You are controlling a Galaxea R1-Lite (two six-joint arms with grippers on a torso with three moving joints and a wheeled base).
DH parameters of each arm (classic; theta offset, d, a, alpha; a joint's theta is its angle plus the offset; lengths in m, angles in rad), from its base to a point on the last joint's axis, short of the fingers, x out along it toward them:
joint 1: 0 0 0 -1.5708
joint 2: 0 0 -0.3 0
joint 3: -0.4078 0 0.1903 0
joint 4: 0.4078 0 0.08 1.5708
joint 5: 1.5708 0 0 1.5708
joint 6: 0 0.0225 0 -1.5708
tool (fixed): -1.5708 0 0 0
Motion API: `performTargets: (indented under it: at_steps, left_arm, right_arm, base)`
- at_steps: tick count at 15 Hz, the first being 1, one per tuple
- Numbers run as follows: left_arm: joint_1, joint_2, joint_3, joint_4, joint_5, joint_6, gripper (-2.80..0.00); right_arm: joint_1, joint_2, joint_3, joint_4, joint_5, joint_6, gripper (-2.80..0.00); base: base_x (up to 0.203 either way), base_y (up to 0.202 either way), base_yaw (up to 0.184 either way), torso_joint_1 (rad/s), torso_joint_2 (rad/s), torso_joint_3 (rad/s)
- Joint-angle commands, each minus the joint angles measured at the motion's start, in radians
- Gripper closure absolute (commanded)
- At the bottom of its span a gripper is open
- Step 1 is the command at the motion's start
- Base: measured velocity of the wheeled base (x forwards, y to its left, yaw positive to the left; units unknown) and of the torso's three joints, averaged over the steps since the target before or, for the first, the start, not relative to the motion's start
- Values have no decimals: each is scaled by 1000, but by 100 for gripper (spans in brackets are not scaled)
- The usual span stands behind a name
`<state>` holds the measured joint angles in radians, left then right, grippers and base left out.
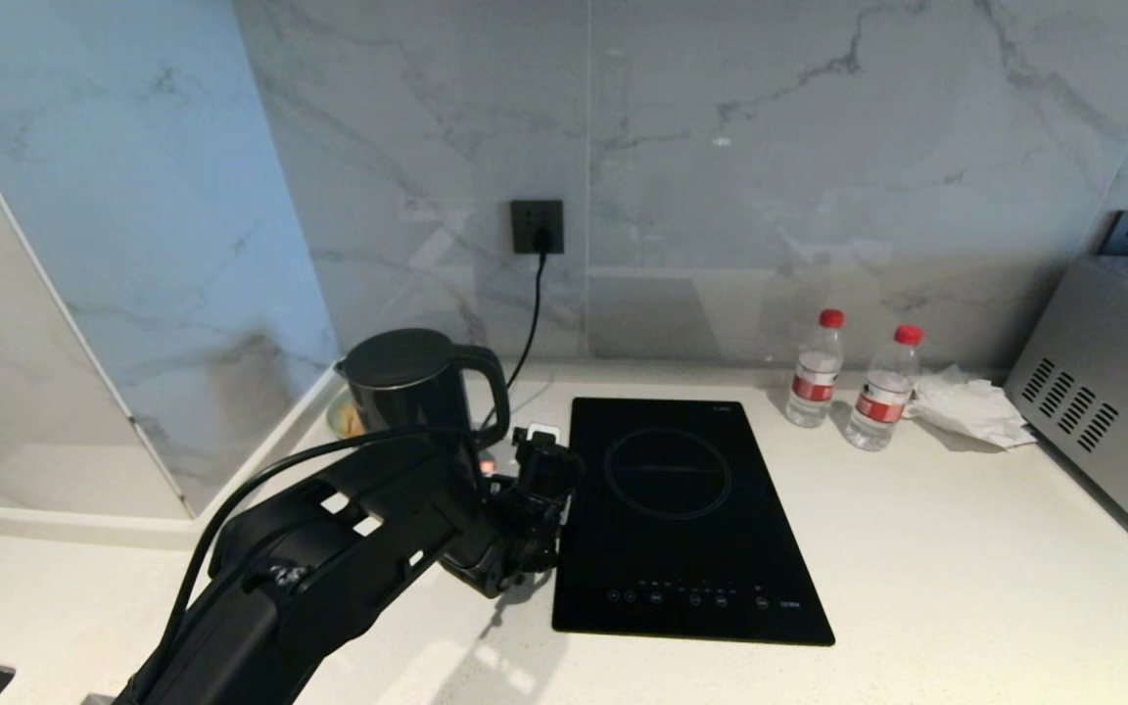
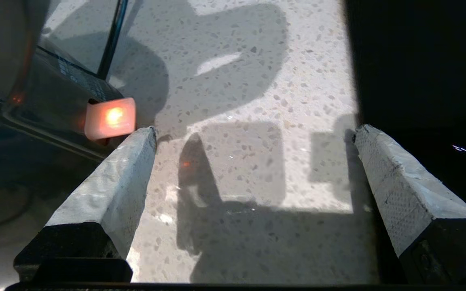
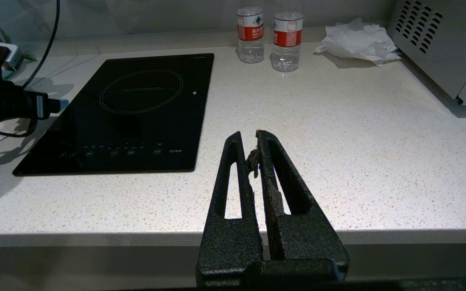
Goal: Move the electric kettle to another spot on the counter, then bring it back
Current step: Finish boiling water
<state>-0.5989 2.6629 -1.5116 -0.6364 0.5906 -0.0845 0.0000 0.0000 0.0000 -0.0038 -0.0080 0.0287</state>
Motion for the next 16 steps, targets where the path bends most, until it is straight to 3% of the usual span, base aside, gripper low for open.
performTargets:
  at_steps: [1,5,10,16]
  left_arm:
    - [-6,-12,20,-4,2,-3,-280]
    - [-18,-32,67,6,-8,-1,-280]
    - [-13,-28,19,91,-8,0,-280]
    - [-16,-9,-45,116,3,-2,-280]
  right_arm:
    - [0,2,0,-1,0,0,0]
    - [0,2,0,-1,0,0,0]
    - [0,2,0,-1,0,0,0]
    - [-2,2,0,-1,0,0,0]
  base:
    - [0,0,0,0,0,0]
    - [0,0,0,0,0,0]
    - [0,0,0,0,0,0]
    - [0,0,0,0,0,0]
